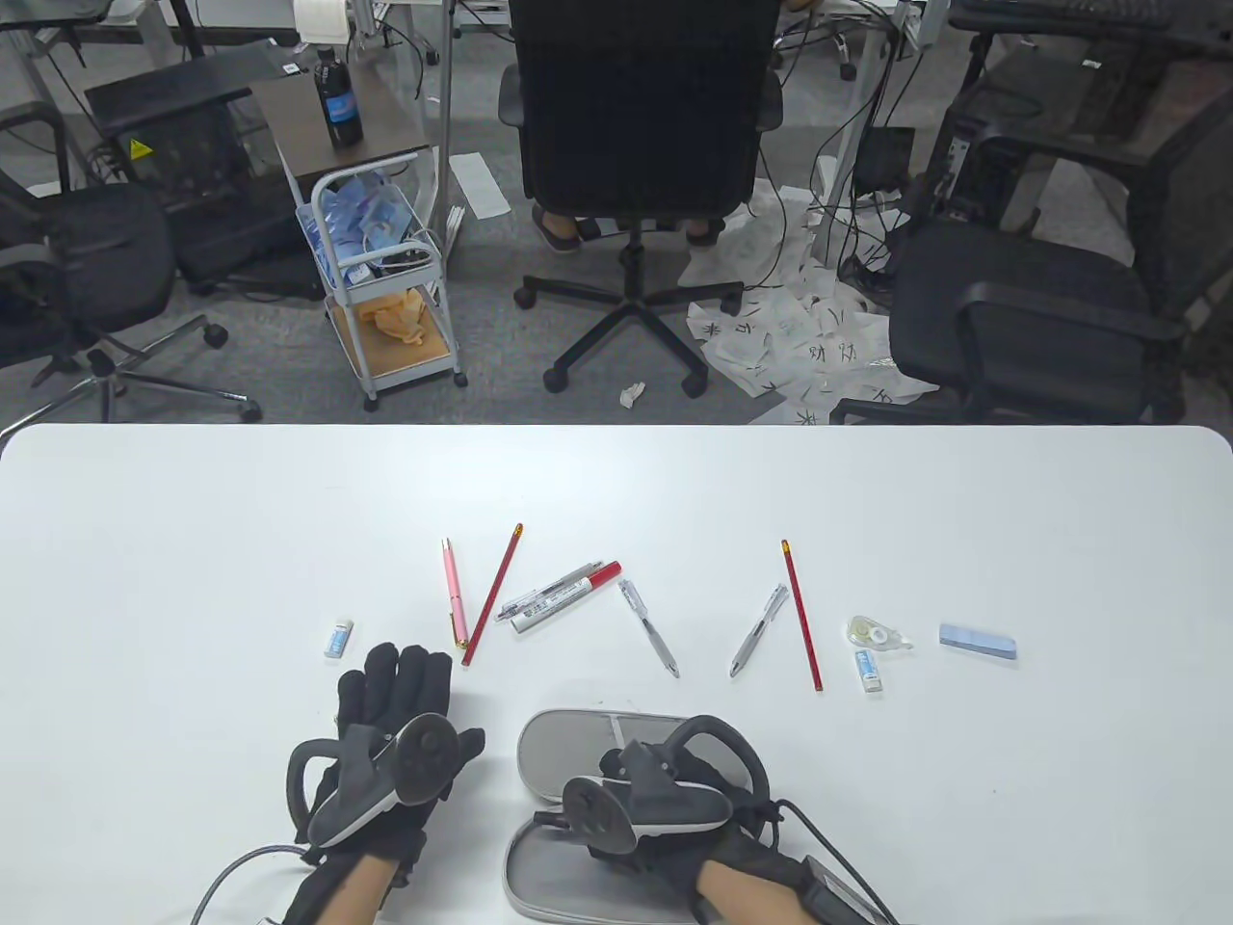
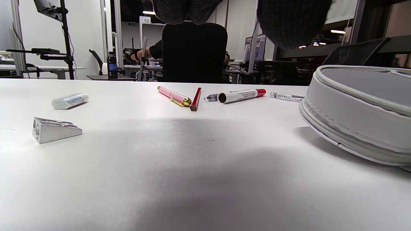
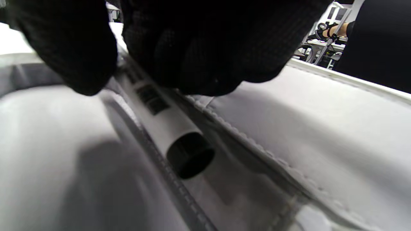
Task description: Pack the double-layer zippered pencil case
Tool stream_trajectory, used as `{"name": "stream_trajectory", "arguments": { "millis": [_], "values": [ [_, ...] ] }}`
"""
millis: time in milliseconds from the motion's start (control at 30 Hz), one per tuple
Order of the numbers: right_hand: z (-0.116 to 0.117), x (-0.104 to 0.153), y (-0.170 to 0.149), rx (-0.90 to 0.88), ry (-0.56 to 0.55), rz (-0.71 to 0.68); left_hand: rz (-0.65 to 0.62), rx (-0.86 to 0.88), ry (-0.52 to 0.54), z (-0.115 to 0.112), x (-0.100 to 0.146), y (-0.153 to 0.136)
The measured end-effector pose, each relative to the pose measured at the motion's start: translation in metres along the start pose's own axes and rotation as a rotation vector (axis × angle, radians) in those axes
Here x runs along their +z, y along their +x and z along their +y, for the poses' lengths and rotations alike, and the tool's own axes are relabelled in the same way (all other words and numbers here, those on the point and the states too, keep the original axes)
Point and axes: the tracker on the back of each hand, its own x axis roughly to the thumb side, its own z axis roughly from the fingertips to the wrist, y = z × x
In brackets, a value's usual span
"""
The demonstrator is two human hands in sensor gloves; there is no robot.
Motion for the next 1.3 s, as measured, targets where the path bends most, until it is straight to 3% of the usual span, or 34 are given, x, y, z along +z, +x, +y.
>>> {"name": "stream_trajectory", "arguments": {
  "millis": [133,233,367,433,500,567,700,800,967,1133,1300],
  "values": [
    [-0.013,0.011,-0.028,-0.109,-0.156,0.129,0.001,0.012,-0.003,0.001,0.0,0.001],
    [-0.022,0.028,-0.088,-0.177,-0.289,0.392,-0.004,0.035,0.004,0.001,0.0,0.003],
    [-0.007,0.034,-0.174,-0.254,-0.234,0.765,-0.01,0.023,-0.011,-0.001,-0.001,0.005],
    [0.011,0.03,-0.209,-0.27,-0.13,0.931,-0.011,0.024,-0.013,-0.001,-0.001,0.005],
    [0.025,0.024,-0.228,-0.209,-0.024,1.004,-0.011,0.024,-0.014,-0.002,-0.001,0.005],
    [0.037,0.015,-0.239,-0.18,0.104,1.049,-0.011,0.029,-0.018,-0.002,-0.001,0.005],
    [0.048,0.0,-0.241,-0.2,0.157,1.078,-0.023,0.057,-0.022,-0.005,-0.002,0.004],
    [0.056,-0.01,-0.241,-0.147,0.298,1.122,-0.028,0.061,-0.026,-0.005,-0.002,0.005],
    [0.059,-0.015,-0.246,-0.142,0.306,1.166,-0.028,0.064,-0.026,-0.006,-0.002,0.005],
    [0.06,-0.017,-0.253,-0.251,0.351,1.172,-0.023,0.064,-0.041,-0.007,-0.003,0.003],
    [0.062,-0.013,-0.252,-0.233,0.303,1.164,-0.03,0.076,-0.053,-0.007,-0.003,0.003]
  ]
}}
